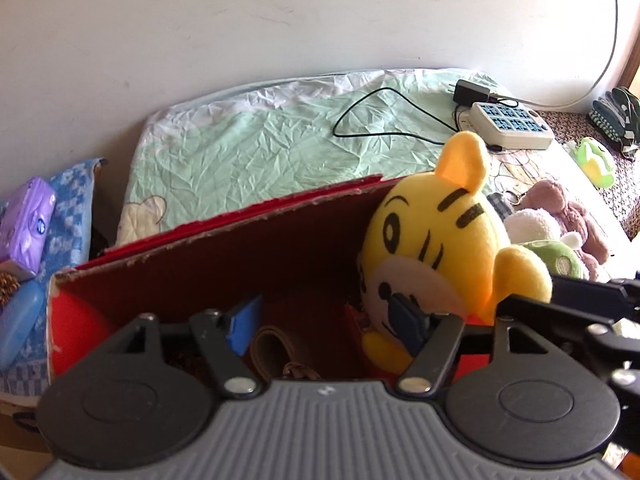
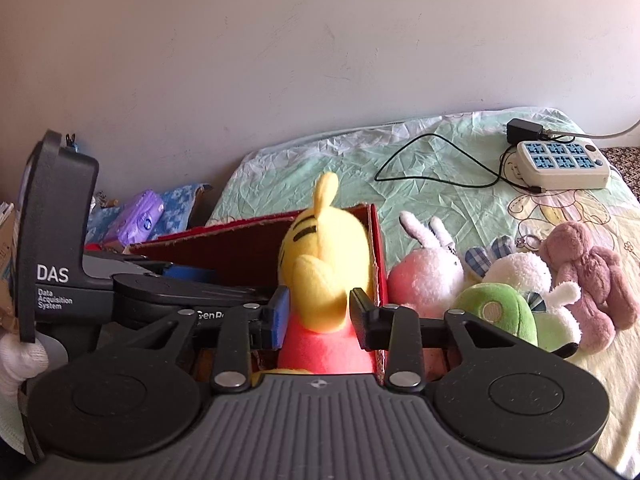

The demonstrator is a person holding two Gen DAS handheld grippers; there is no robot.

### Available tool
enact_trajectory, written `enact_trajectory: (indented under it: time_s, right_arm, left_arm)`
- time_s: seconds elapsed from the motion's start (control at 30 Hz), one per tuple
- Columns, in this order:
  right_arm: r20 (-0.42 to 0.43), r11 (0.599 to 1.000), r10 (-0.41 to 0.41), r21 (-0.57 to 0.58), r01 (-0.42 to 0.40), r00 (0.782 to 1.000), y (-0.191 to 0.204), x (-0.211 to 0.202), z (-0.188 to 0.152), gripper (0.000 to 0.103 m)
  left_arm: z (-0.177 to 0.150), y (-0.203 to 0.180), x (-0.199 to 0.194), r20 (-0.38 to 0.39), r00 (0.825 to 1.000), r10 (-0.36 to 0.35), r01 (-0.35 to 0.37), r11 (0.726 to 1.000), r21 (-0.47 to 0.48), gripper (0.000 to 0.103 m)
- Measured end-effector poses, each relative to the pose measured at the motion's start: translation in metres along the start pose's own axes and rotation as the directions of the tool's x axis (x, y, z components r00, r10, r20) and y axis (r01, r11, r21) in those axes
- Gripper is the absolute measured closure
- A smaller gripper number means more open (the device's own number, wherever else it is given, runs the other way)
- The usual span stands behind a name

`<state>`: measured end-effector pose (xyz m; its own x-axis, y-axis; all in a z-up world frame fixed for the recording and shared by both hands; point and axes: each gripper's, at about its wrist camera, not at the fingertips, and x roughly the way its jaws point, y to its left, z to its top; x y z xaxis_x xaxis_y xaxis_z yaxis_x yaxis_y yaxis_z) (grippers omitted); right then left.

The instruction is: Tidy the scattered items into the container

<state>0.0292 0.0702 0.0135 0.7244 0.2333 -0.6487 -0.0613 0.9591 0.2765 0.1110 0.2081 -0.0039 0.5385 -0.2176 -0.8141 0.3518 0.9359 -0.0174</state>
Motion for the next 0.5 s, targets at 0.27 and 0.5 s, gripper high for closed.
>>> enact_trajectory:
  time_s: [0.27,0.5]
  right_arm:
    - [-0.037,1.000,0.011,0.015,-0.010,0.999,-0.009,0.014,-0.001,0.076]
    - [-0.012,0.999,0.030,0.021,-0.030,0.999,-0.009,0.001,0.003,0.069]
  left_arm:
    - [0.004,-0.002,0.007,-0.012,1.000,-0.014,0.014,1.000,-0.027,0.032]
    - [0.006,0.004,0.002,-0.003,1.000,-0.028,0.028,0.998,-0.051,0.032]
